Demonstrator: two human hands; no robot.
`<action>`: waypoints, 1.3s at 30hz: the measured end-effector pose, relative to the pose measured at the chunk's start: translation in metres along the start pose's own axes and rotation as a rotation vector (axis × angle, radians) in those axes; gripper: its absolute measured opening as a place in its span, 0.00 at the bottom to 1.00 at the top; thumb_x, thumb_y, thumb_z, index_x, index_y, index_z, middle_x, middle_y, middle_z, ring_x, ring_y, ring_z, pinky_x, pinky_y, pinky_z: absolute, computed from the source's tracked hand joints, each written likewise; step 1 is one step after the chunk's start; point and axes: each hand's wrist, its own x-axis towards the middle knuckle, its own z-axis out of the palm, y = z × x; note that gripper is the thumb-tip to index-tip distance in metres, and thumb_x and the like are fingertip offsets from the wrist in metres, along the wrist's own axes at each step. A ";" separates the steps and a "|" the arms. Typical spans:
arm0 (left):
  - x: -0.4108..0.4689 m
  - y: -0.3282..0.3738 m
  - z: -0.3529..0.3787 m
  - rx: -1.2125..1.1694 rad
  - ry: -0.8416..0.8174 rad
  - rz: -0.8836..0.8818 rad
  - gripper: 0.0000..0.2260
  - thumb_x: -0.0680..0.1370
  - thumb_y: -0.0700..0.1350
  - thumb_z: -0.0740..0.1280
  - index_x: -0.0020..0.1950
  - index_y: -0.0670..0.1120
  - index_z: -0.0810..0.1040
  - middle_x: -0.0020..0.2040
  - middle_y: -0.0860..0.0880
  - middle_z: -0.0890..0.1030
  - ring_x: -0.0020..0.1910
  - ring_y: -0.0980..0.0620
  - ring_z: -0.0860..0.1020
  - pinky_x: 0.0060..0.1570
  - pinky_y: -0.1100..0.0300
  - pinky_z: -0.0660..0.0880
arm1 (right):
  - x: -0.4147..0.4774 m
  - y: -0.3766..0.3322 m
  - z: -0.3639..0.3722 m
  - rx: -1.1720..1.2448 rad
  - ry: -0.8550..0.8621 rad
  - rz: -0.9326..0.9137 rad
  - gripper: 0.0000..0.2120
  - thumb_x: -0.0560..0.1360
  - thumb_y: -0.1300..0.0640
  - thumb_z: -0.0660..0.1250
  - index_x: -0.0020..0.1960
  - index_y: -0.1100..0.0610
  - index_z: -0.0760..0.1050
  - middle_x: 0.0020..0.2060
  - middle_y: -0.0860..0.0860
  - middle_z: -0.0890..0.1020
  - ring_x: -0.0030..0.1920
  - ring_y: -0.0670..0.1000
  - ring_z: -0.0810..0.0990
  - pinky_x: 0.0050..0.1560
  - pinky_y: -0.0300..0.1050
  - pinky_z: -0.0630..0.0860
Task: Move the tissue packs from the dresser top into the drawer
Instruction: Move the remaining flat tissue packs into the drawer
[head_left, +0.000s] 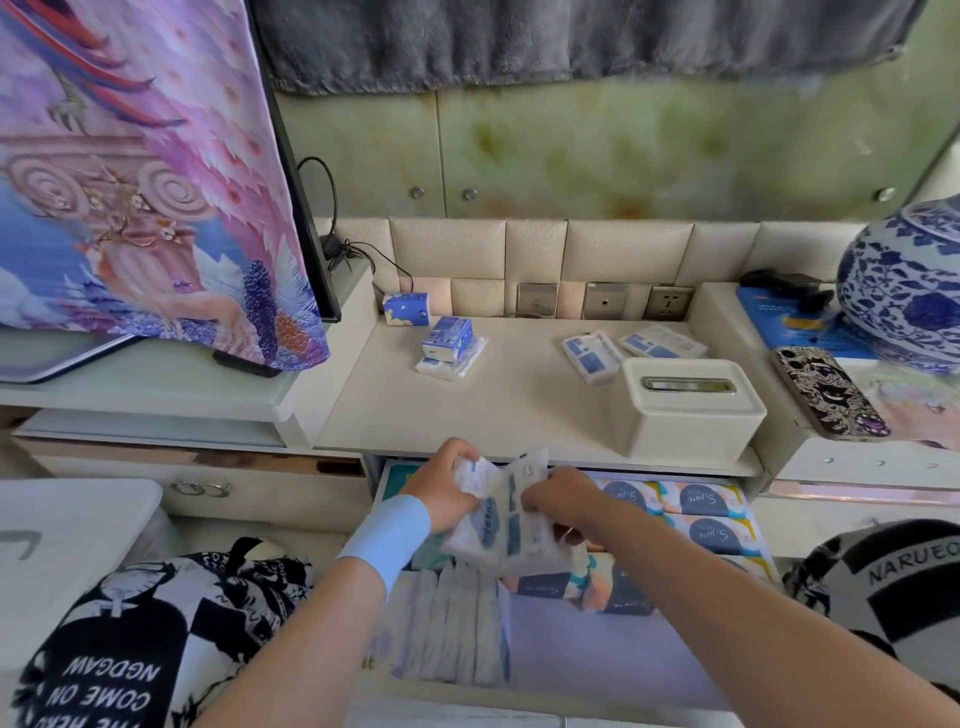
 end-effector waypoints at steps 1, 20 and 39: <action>-0.003 0.000 -0.001 -0.021 -0.042 -0.002 0.24 0.73 0.41 0.70 0.61 0.62 0.65 0.56 0.48 0.73 0.48 0.46 0.78 0.43 0.54 0.76 | -0.005 -0.001 -0.007 0.003 -0.002 0.000 0.15 0.68 0.58 0.64 0.53 0.62 0.78 0.40 0.58 0.82 0.33 0.56 0.80 0.30 0.42 0.75; -0.025 0.025 0.064 0.057 -0.435 -0.144 0.21 0.75 0.40 0.69 0.67 0.53 0.73 0.52 0.48 0.74 0.40 0.46 0.82 0.31 0.55 0.82 | -0.058 0.042 -0.042 -0.768 -0.215 0.106 0.18 0.77 0.58 0.63 0.66 0.61 0.71 0.55 0.56 0.80 0.49 0.56 0.83 0.46 0.46 0.81; -0.015 0.016 0.038 -0.129 0.027 -0.098 0.13 0.74 0.41 0.61 0.57 0.54 0.73 0.50 0.46 0.78 0.45 0.45 0.79 0.40 0.57 0.73 | -0.054 0.029 -0.061 -0.736 0.052 -0.062 0.11 0.76 0.52 0.57 0.47 0.57 0.75 0.42 0.51 0.79 0.42 0.51 0.78 0.44 0.44 0.75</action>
